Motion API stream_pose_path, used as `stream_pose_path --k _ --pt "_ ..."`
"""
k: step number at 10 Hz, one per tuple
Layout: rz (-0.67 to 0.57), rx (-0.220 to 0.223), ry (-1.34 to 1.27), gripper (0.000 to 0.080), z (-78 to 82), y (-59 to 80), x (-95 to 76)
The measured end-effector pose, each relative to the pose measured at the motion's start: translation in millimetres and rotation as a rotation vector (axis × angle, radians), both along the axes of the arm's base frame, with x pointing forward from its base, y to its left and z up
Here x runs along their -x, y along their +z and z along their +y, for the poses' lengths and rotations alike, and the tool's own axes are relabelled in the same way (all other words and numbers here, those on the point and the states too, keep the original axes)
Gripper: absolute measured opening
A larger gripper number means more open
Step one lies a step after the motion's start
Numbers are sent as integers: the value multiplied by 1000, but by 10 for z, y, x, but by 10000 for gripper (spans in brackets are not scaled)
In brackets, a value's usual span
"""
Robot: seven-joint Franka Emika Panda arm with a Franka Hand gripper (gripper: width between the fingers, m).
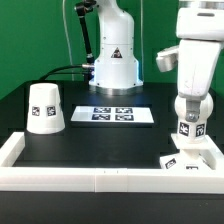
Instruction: Assemble lamp
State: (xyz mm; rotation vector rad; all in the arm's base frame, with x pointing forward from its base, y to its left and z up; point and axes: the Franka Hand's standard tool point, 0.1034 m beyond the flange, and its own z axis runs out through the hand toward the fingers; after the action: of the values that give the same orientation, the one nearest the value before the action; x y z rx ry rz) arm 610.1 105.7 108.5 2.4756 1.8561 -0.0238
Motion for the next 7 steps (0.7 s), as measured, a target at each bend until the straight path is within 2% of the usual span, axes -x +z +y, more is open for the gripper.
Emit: stream_pose_path --k 2,3,7 --pt "1 18 64 698 3 -14 4" --pt "1 18 60 576 -6 -14 3" --pt "-3 14 -20 576 -8 -14 2"
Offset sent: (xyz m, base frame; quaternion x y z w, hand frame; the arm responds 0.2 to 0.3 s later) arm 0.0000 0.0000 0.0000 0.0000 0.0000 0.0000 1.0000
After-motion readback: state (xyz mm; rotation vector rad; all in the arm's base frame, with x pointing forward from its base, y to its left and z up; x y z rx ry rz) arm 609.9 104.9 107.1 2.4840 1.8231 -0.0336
